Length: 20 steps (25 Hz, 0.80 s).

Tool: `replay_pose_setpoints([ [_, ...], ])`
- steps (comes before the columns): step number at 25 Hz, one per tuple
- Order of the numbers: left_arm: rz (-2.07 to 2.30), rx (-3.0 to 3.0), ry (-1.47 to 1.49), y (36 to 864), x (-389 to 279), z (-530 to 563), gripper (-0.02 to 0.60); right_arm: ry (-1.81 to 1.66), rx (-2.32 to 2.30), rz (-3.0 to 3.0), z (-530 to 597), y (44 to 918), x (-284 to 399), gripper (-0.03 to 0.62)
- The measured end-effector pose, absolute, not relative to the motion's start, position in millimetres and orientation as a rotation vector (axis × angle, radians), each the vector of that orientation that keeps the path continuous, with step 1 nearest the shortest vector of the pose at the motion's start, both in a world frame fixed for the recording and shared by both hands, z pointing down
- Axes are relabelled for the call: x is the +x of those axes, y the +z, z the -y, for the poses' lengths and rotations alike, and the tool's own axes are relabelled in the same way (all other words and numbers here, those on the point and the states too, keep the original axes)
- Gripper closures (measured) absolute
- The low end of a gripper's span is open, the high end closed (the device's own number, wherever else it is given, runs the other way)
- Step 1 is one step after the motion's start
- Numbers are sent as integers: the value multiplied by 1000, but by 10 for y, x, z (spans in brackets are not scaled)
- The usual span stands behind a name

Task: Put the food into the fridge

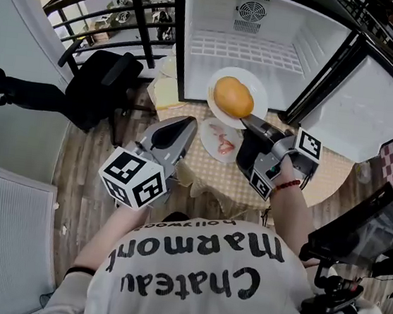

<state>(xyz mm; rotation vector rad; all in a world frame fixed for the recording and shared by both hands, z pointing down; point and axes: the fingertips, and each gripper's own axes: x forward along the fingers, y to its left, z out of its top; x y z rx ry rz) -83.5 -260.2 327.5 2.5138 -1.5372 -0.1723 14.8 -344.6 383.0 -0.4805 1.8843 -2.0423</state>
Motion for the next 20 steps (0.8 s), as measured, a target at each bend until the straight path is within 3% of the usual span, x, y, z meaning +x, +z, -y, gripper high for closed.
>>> replay_pose_setpoints([
  [20, 1316, 2579, -126, 3210, -1324, 3396, 574, -1989, -682, -1729, 4169, 3800, -333, 566],
])
